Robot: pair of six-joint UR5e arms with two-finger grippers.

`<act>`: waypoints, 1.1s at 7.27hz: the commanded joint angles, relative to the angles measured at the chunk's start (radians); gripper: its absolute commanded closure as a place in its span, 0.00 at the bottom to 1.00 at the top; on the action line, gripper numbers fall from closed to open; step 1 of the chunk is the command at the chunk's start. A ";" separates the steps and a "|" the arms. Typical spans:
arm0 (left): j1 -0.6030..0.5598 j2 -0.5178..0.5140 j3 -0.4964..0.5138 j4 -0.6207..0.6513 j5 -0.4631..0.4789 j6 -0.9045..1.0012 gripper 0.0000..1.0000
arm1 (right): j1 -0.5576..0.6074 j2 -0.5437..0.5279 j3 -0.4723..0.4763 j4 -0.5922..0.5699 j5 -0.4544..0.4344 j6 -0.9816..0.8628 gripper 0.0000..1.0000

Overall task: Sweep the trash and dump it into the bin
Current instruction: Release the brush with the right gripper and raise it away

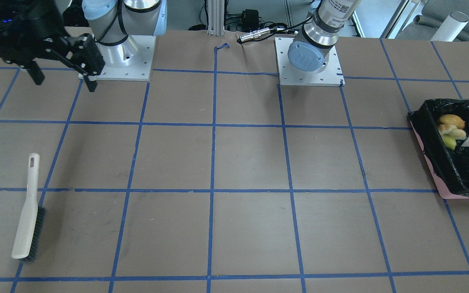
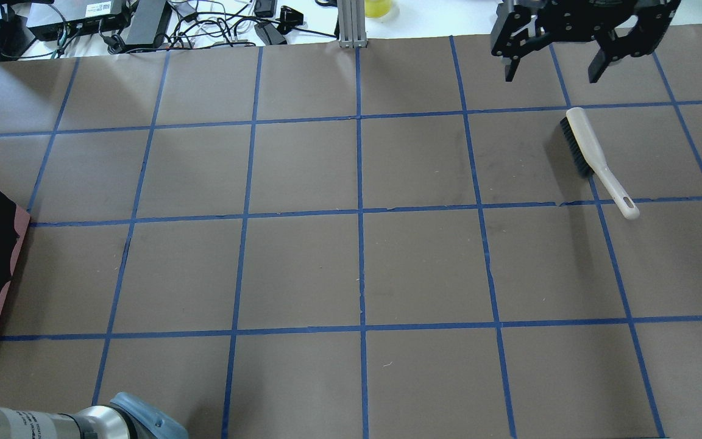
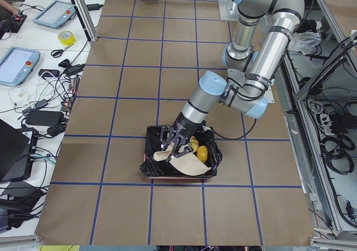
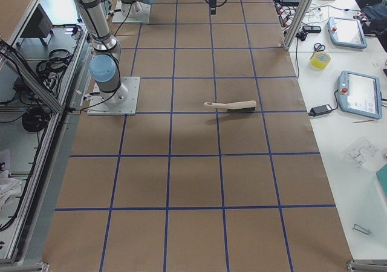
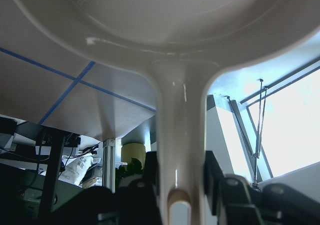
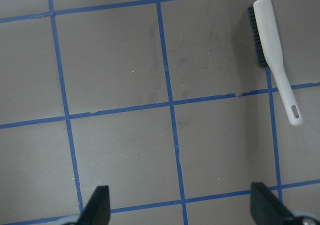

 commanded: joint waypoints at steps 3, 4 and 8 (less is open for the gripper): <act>-0.010 0.053 0.024 -0.130 0.007 0.003 1.00 | 0.007 0.004 0.062 -0.112 0.008 -0.042 0.00; -0.019 0.064 0.083 -0.286 0.013 -0.024 1.00 | 0.004 0.007 0.062 -0.112 0.005 -0.045 0.00; -0.198 0.050 0.369 -0.899 0.005 -0.390 1.00 | -0.030 0.015 0.064 -0.117 0.018 -0.190 0.00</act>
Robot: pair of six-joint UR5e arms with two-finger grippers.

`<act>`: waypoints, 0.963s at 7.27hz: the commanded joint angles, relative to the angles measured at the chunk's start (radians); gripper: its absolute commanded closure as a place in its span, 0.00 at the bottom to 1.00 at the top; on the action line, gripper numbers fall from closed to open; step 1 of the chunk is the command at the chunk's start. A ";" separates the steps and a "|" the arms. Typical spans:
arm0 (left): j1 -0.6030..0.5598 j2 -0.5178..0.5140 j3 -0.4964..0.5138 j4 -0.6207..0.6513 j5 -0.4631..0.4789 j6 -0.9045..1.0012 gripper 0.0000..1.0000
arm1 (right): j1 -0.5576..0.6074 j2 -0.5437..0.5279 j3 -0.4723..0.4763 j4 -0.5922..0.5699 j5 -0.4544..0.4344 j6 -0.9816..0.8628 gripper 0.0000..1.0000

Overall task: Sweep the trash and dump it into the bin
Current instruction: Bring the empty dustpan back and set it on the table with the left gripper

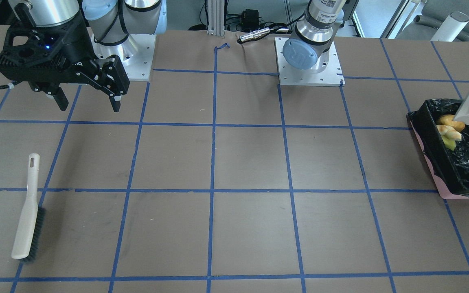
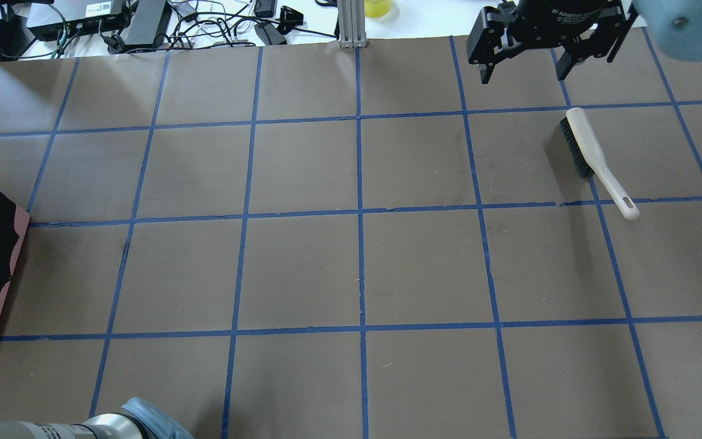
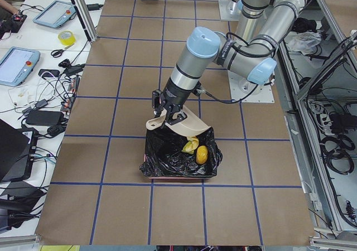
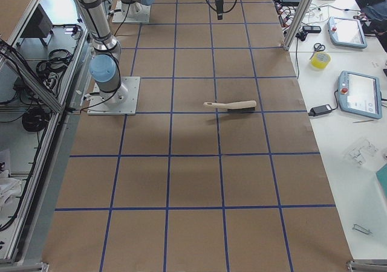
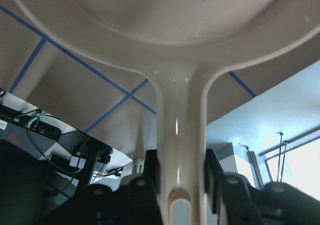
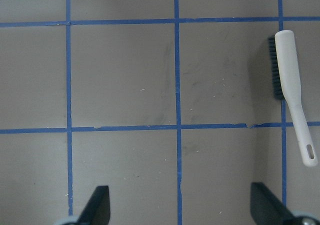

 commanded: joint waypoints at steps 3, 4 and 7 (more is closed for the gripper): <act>-0.286 -0.027 0.032 -0.188 -0.003 -0.588 1.00 | -0.011 0.001 0.000 0.000 -0.002 -0.058 0.00; -0.351 -0.058 0.006 -0.189 0.000 -0.703 1.00 | -0.011 0.001 0.002 0.002 -0.002 -0.058 0.00; -0.532 -0.174 -0.004 -0.182 0.038 -1.022 1.00 | -0.011 0.003 0.002 0.005 -0.002 -0.058 0.00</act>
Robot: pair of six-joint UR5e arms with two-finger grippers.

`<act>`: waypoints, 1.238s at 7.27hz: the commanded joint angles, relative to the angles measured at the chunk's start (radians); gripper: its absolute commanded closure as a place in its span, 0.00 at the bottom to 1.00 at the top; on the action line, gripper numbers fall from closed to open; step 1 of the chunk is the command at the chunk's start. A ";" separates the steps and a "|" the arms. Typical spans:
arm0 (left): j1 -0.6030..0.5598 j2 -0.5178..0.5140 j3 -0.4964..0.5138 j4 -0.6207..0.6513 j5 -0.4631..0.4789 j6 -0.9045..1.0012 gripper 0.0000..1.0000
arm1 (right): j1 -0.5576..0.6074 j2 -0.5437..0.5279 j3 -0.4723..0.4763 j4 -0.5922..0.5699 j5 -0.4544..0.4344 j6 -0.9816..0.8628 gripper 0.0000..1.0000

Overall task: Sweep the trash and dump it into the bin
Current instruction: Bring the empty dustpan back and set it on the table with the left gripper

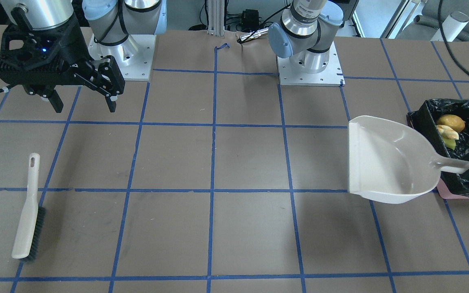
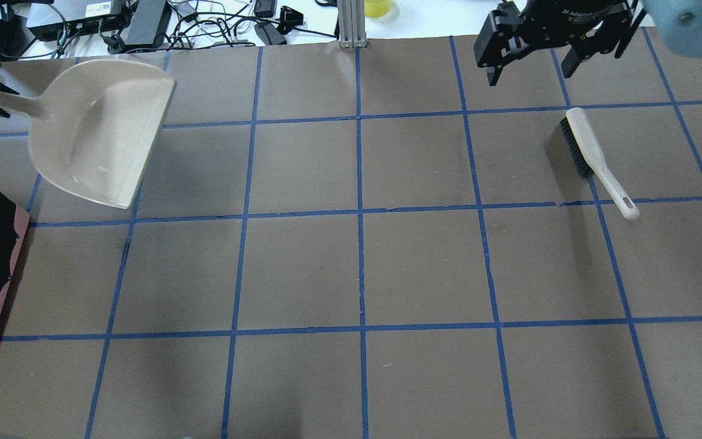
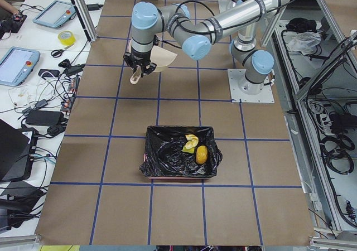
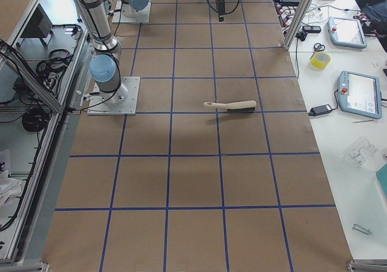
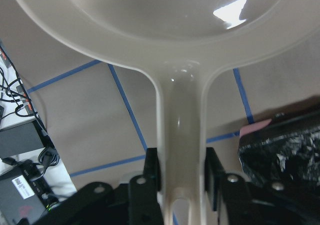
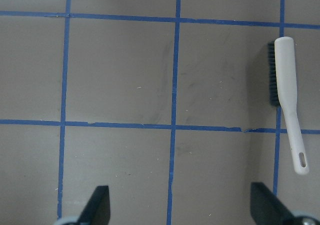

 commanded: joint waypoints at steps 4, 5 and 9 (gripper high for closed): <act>-0.261 -0.259 0.107 0.052 0.119 -0.411 1.00 | 0.000 0.000 0.000 0.000 -0.008 -0.005 0.00; -0.287 -0.300 0.133 0.069 0.142 -0.424 1.00 | 0.000 0.001 0.000 0.000 -0.008 -0.005 0.00; -0.308 -0.369 0.073 0.153 0.194 -0.516 1.00 | 0.000 0.001 0.000 0.000 -0.005 -0.003 0.00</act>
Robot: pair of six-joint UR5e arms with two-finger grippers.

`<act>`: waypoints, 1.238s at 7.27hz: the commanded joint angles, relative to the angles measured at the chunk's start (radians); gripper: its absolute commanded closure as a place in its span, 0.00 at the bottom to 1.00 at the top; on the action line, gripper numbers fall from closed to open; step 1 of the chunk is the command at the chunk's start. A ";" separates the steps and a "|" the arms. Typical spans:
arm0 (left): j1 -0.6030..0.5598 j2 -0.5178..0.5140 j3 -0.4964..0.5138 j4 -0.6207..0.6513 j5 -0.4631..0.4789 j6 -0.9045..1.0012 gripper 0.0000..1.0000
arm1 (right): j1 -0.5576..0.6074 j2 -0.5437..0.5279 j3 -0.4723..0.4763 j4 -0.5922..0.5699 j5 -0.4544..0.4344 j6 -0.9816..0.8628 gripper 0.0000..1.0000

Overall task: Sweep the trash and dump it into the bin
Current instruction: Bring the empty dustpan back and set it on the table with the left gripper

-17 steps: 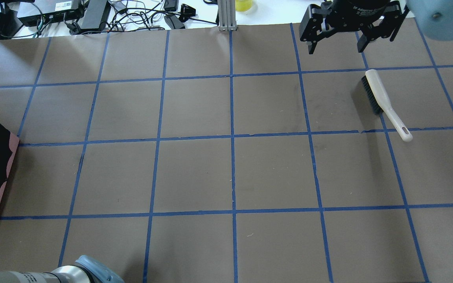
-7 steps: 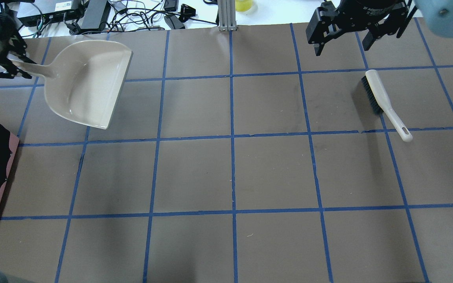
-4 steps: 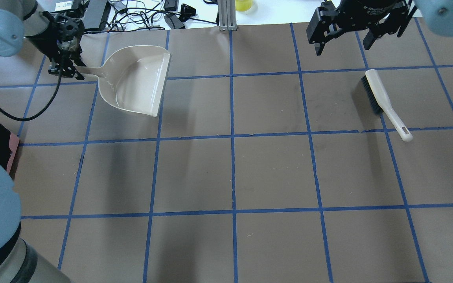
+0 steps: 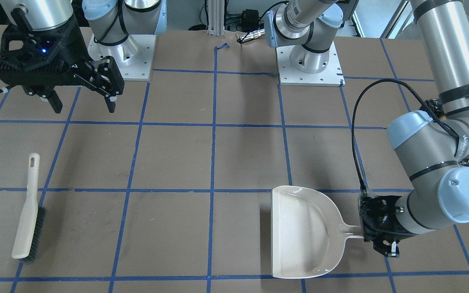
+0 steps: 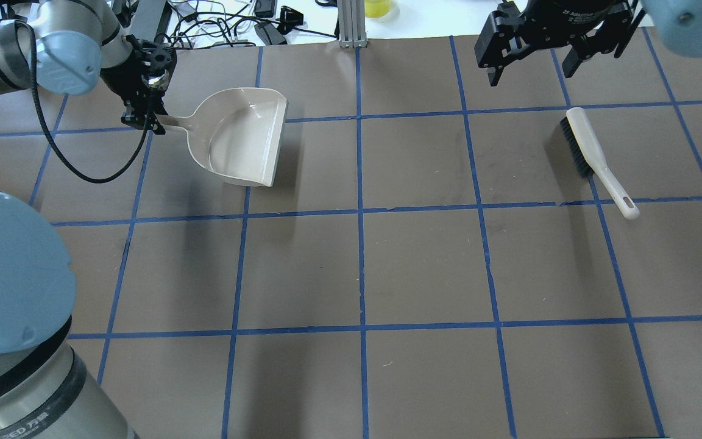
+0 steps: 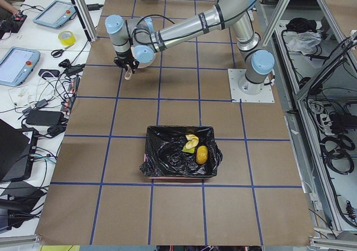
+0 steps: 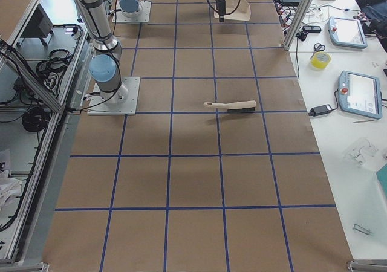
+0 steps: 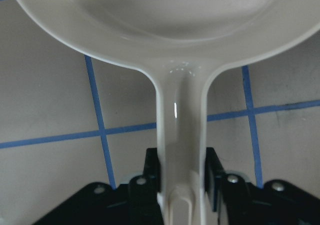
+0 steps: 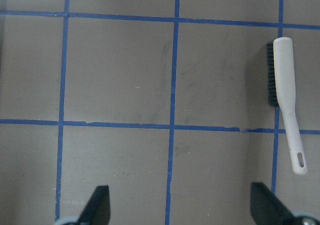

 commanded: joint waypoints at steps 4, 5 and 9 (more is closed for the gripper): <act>-0.029 -0.006 -0.056 0.077 0.044 0.001 1.00 | 0.000 0.000 0.000 0.005 0.002 0.003 0.00; -0.029 0.003 -0.076 0.073 0.043 0.021 1.00 | 0.000 0.000 -0.002 0.006 0.002 0.005 0.00; -0.033 0.011 -0.061 0.085 0.025 -0.033 0.17 | 0.000 0.000 -0.002 0.006 0.006 0.003 0.00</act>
